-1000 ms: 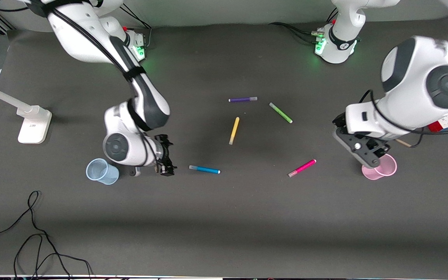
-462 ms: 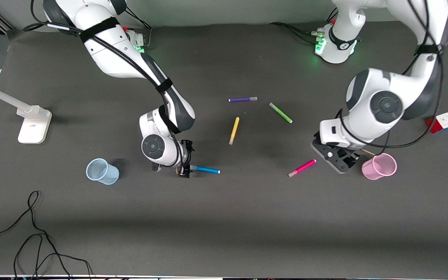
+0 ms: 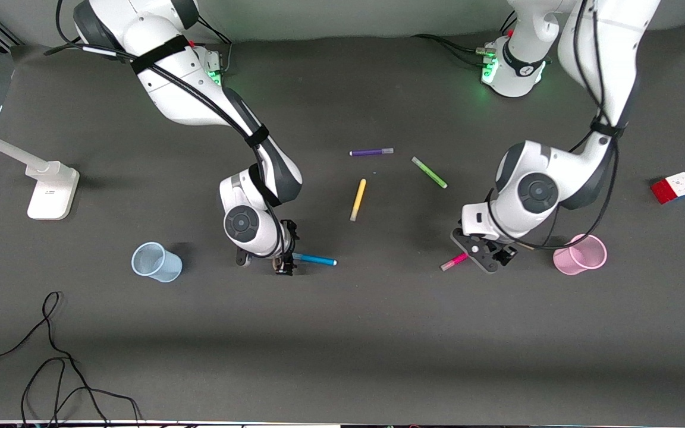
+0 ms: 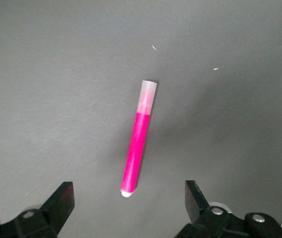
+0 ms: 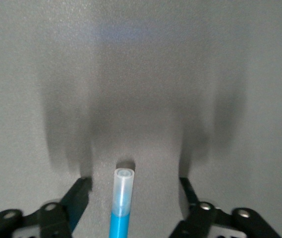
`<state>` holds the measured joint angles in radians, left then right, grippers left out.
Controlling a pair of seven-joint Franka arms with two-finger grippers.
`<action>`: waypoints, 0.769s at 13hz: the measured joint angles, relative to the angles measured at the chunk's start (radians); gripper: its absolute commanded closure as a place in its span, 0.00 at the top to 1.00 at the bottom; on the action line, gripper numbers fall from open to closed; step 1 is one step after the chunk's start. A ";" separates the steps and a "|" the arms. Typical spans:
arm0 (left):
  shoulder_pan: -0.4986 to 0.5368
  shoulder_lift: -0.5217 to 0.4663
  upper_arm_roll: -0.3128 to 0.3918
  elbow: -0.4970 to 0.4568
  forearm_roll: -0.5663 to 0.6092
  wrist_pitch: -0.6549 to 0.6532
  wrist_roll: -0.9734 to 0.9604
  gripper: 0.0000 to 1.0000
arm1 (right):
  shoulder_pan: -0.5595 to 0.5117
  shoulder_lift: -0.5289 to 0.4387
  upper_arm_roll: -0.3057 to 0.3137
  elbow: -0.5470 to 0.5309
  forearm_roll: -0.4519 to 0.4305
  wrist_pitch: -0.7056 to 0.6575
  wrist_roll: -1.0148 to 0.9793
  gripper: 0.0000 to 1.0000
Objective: Place pink and blue markers in matching cups
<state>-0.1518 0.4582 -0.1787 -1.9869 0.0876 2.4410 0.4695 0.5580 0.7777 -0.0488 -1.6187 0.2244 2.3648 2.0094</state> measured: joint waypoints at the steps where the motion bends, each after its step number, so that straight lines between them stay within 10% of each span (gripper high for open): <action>1: -0.001 0.021 0.000 0.000 0.005 0.013 0.000 0.99 | 0.001 0.003 0.000 0.002 -0.003 0.008 0.000 0.10; 7: -0.001 0.101 0.004 -0.001 0.017 0.077 -0.001 0.99 | -0.001 0.003 -0.014 0.029 -0.008 0.012 0.002 0.00; 10: -0.001 0.109 0.004 -0.001 0.018 0.081 -0.001 0.84 | -0.003 -0.035 -0.067 0.068 -0.011 -0.053 -0.009 0.00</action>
<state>-0.1526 0.5674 -0.1747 -1.9881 0.1052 2.5224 0.4685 0.5547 0.7432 -0.1154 -1.5507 0.2131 2.3114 2.0008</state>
